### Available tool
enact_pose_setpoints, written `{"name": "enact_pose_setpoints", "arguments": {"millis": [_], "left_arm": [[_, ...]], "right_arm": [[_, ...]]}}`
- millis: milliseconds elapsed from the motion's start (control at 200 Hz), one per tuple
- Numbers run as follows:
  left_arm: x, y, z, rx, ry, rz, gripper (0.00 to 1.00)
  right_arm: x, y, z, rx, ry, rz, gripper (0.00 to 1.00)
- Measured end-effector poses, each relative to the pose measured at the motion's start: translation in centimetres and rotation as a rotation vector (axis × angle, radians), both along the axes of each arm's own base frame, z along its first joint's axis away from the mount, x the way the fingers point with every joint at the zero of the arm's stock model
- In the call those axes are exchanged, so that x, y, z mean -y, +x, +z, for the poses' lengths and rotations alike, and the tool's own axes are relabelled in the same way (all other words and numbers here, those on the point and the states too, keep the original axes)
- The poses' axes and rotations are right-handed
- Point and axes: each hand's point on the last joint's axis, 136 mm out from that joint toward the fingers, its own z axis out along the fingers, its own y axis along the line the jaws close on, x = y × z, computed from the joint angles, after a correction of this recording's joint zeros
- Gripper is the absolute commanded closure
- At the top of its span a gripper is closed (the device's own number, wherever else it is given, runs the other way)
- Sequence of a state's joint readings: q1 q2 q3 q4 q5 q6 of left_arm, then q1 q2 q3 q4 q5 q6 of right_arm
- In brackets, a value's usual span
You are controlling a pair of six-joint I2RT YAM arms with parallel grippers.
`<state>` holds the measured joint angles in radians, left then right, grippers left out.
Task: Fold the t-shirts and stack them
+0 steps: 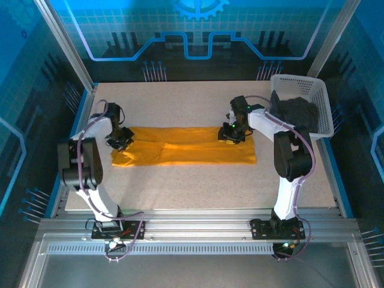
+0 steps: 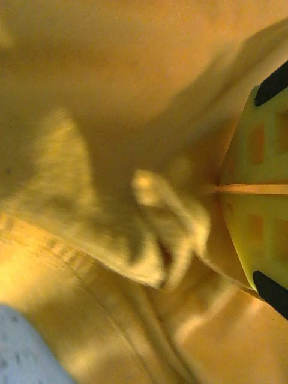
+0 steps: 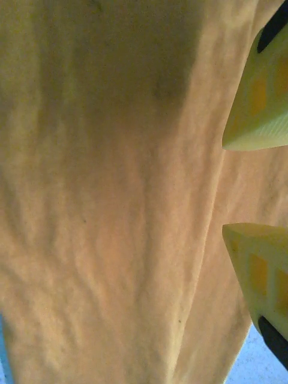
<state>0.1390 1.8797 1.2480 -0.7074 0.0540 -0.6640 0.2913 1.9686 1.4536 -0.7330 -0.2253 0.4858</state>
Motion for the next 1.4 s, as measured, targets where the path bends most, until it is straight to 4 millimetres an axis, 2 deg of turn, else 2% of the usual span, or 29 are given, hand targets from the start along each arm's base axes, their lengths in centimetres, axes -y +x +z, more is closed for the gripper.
{"name": "enact_pose_setpoints", "arguments": {"millis": [70,135,235,345,480,575,635,750,850,885,1000,1105,1175,1275,1401], "left_arm": [[-0.3,1.3,-1.1,-0.022,0.002,-0.003,0.89],[-0.5,3.2,-0.8,0.001,0.007,-0.011,0.87],[-0.9,6.1,-0.7,0.057,0.019,-0.034,0.81],[-0.7,7.2,-0.3,0.098,0.036,-0.058,0.71],[1.1,7.2,1.6,0.146,0.065,-0.092,0.76],[3.7,5.3,3.6,0.170,0.042,-0.078,0.81],[5.1,4.0,3.9,0.167,0.020,-0.066,0.83],[6.7,3.0,2.2,0.104,-0.019,-0.029,0.84],[6.9,4.0,-0.9,0.018,-0.037,0.014,0.85],[7.1,4.6,-1.4,-0.008,-0.048,0.021,0.84],[8.2,10.3,-0.4,0.076,-0.060,0.022,0.83],[11.0,15.5,-0.5,0.151,-0.074,-0.029,0.82],[14.2,19.0,-0.2,0.227,-0.106,-0.080,0.81],[19.5,22.6,-0.1,0.327,-0.178,-0.156,0.78],[25.1,25.0,0.4,0.432,-0.268,-0.211,0.71]], "right_arm": [[0.6,0.4,-0.2,0.002,-0.026,-0.001,0.64],[1.4,0.7,-0.4,0.004,-0.059,-0.005,0.65],[2.8,1.1,-0.5,0.007,-0.115,-0.011,0.68],[4.5,1.6,-0.6,0.004,-0.184,-0.023,0.70],[6.5,2.4,-1.0,-0.003,-0.272,-0.023,0.73],[7.5,3.0,-1.8,-0.019,-0.338,-0.009,0.74],[7.9,3.2,-2.5,-0.037,-0.370,0.000,0.75],[8.6,2.2,-4.2,-0.098,-0.413,0.017,0.76],[8.5,1.1,-4.2,-0.109,-0.440,0.022,0.76],[8.4,0.5,-4.2,-0.112,-0.451,0.022,0.76],[7.6,-3.3,-4.3,-0.159,-0.480,0.034,0.75],[6.1,-7.5,-4.4,-0.205,-0.487,0.037,0.74],[4.8,-10.5,-4.5,-0.239,-0.468,0.032,0.74],[2.4,-13.9,-4.6,-0.284,-0.423,0.007,0.74],[-1.1,-15.8,-4.6,-0.327,-0.349,-0.038,0.74]]}}
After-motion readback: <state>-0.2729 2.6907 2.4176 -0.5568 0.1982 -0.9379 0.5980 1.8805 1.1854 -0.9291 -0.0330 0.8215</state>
